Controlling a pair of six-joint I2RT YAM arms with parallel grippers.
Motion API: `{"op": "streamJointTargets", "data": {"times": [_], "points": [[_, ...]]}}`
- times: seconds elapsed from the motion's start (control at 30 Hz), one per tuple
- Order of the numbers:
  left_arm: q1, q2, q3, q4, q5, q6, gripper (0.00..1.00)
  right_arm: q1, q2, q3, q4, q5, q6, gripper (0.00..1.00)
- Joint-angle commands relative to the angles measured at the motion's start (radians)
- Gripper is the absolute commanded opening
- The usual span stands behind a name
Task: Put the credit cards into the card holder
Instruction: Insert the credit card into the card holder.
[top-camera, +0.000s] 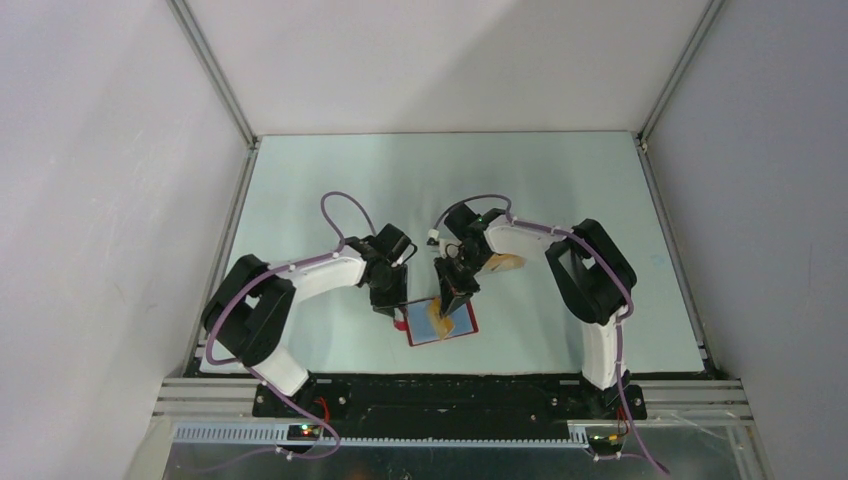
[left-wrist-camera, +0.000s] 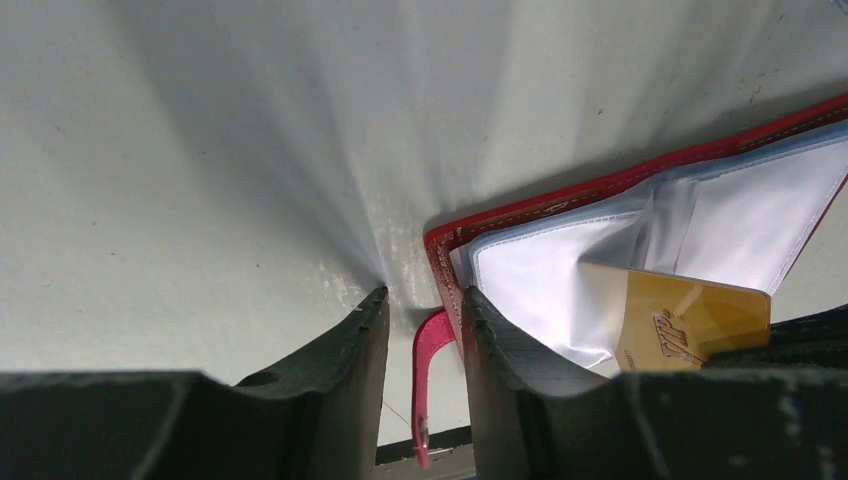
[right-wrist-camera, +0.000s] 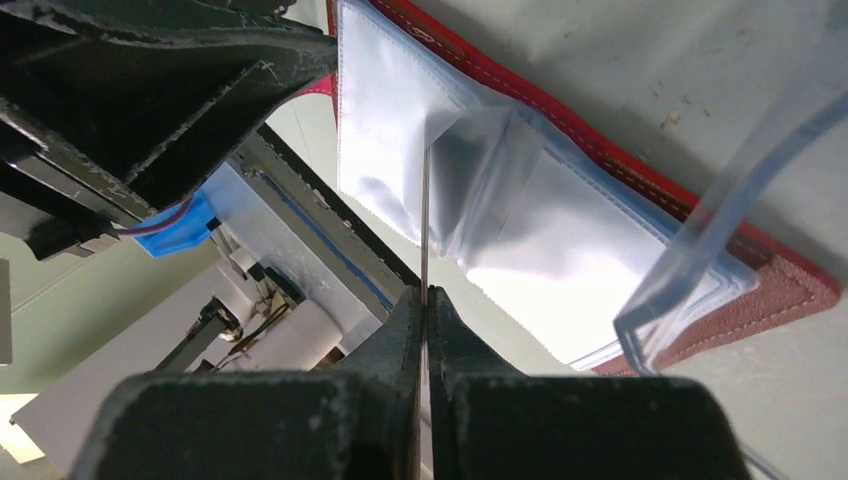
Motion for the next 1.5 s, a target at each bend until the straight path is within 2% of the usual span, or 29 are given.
{"op": "streamJointTargets", "data": {"times": [0.0, 0.4, 0.63, 0.8, 0.93, 1.0, 1.1, 1.2, 1.47], "points": [[-0.009, 0.030, 0.010, 0.002, -0.006, 0.024, 0.39, -0.001, 0.008, 0.003, 0.058, -0.034, 0.000, 0.00], [-0.004, 0.020, -0.004, 0.003, -0.003, 0.026, 0.36, 0.018, 0.023, 0.028, 0.223, 0.057, 0.065, 0.00], [0.020, -0.082, -0.054, -0.028, -0.088, 0.032, 0.40, 0.055, 0.059, 0.103, 0.250, 0.088, 0.034, 0.00], [0.029, -0.083, -0.060, -0.047, -0.099, 0.044, 0.39, 0.070, 0.054, 0.105, 0.279, 0.133, 0.030, 0.00], [0.034, -0.092, -0.062, -0.088, -0.170, 0.055, 0.37, 0.071, 0.033, 0.095, 0.280, 0.168, 0.032, 0.00], [0.038, -0.106, -0.063, -0.104, -0.193, 0.064, 0.35, 0.070, 0.031, 0.093, 0.292, 0.174, 0.036, 0.00], [0.042, -0.102, -0.059, -0.121, -0.215, 0.079, 0.22, 0.071, 0.033, 0.093, 0.312, 0.163, 0.042, 0.00], [0.041, -0.070, -0.058, -0.128, -0.233, 0.095, 0.12, 0.072, 0.027, 0.094, 0.333, 0.159, 0.039, 0.00], [0.037, -0.046, -0.046, -0.129, -0.261, 0.114, 0.07, 0.074, 0.051, 0.102, 0.384, 0.094, 0.047, 0.00]]}}
